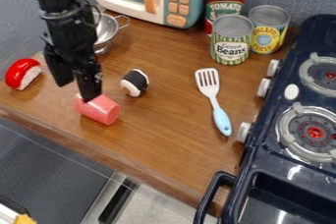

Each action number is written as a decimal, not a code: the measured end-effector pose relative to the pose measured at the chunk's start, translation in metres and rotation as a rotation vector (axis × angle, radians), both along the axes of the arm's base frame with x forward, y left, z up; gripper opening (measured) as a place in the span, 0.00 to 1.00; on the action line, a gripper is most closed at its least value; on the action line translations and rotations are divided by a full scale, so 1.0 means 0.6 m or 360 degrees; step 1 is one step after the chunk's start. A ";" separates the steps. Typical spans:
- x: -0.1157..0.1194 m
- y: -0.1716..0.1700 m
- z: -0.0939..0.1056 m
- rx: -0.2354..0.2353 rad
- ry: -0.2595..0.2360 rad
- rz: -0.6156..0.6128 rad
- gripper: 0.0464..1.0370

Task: Drop the red cup to the left side

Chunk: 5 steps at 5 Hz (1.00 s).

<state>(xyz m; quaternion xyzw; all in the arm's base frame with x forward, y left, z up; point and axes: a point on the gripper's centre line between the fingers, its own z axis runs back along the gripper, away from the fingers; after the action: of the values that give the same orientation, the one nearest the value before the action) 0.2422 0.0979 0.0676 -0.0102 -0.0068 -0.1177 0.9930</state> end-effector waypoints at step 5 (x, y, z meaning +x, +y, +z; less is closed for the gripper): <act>-0.022 -0.041 0.073 0.0089 -0.0196 0.0136 0.96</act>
<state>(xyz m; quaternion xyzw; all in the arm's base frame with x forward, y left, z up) 0.2293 0.0734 0.1112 0.0251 -0.0651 -0.0757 0.9947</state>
